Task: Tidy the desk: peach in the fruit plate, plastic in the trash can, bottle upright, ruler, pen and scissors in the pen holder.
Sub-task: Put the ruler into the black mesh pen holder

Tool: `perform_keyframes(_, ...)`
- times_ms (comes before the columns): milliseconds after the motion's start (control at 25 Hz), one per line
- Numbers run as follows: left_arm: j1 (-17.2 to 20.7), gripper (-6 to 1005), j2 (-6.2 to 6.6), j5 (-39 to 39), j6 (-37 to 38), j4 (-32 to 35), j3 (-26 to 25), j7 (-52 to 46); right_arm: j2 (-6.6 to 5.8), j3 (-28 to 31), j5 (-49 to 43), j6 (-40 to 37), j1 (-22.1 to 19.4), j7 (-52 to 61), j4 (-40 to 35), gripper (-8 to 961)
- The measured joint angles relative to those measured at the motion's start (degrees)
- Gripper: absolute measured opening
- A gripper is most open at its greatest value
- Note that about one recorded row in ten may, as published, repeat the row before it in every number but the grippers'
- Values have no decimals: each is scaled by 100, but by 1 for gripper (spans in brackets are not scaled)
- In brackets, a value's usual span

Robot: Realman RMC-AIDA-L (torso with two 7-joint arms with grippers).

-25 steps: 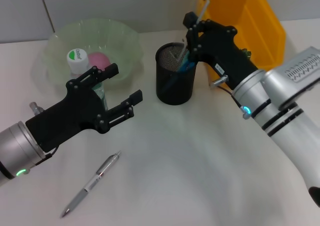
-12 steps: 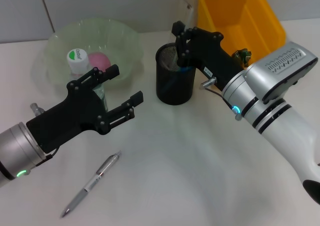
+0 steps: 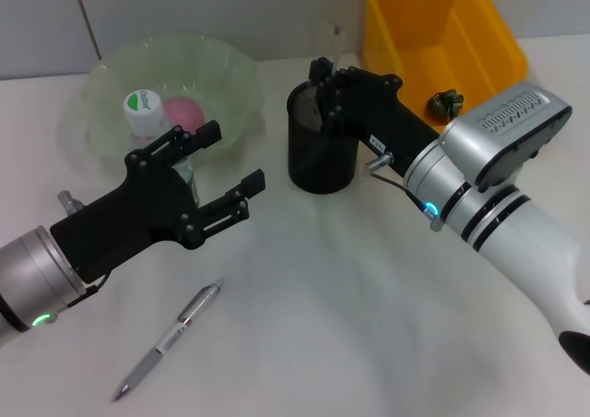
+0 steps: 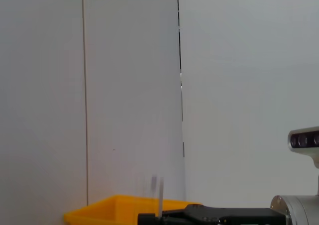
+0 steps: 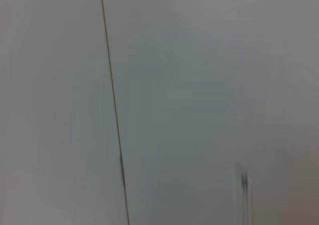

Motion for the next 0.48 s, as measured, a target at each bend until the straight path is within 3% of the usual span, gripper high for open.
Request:
perform_keyframes(360, -22, 773, 11, 0, 34, -1, 14, 3, -10, 19, 0, -492, -335, 7, 8, 165)
perform_keyframes(480, -11, 773, 27, 27, 57, 8, 9, 4, -28, 19, 0, -875, -494, 24, 13, 308)
